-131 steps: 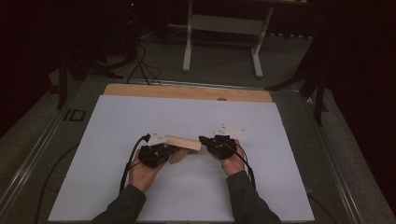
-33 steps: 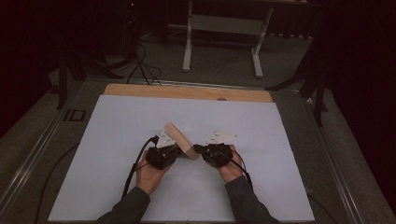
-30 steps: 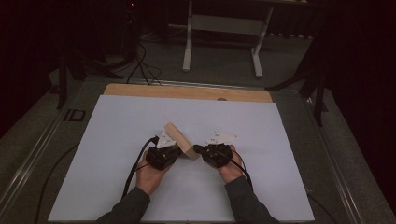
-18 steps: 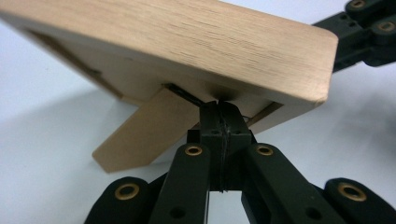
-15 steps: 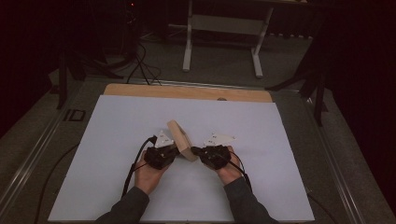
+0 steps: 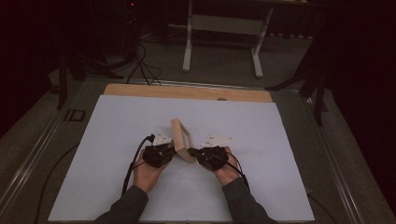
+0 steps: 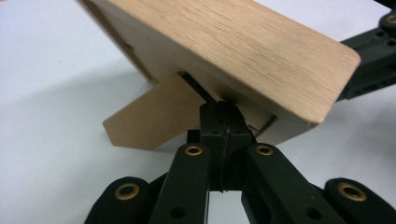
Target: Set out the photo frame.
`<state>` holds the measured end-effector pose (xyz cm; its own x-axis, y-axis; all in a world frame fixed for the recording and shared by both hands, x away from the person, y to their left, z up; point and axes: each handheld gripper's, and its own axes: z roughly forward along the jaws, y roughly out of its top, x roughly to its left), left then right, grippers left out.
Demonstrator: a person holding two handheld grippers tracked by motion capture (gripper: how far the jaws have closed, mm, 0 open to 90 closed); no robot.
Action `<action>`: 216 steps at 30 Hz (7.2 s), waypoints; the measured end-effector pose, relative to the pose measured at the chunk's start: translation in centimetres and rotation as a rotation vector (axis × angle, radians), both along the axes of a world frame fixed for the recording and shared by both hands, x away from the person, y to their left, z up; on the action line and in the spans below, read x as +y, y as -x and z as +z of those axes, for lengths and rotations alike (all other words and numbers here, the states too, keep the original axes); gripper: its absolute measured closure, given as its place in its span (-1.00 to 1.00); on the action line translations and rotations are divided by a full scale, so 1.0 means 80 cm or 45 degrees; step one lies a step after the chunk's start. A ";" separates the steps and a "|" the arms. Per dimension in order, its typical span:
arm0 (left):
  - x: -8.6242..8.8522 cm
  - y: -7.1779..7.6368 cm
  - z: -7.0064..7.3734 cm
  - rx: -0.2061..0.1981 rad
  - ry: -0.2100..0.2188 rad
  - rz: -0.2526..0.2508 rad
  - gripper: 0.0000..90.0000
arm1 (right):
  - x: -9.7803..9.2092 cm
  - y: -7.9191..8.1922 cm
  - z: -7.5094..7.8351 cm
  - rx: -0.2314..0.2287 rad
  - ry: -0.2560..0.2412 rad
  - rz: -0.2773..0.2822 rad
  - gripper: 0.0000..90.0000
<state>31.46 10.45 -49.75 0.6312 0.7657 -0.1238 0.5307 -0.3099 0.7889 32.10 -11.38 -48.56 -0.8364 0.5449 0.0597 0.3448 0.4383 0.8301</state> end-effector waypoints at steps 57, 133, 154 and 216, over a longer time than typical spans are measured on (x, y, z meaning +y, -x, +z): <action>0.065 0.010 0.050 -0.019 0.202 0.161 0.13 | -0.021 -0.012 0.010 -0.041 0.019 -0.109 0.65; 0.007 0.004 0.030 0.088 0.197 0.100 0.18 | -0.046 -0.020 0.020 -0.032 -0.071 -0.169 0.22; -0.010 0.015 0.033 0.001 0.119 -0.017 0.34 | -0.058 -0.019 0.034 -0.095 -0.063 -0.208 0.22; -0.041 0.037 0.031 -0.168 -0.087 -0.212 0.27 | -0.073 -0.017 0.044 -0.186 -0.050 -0.313 1.00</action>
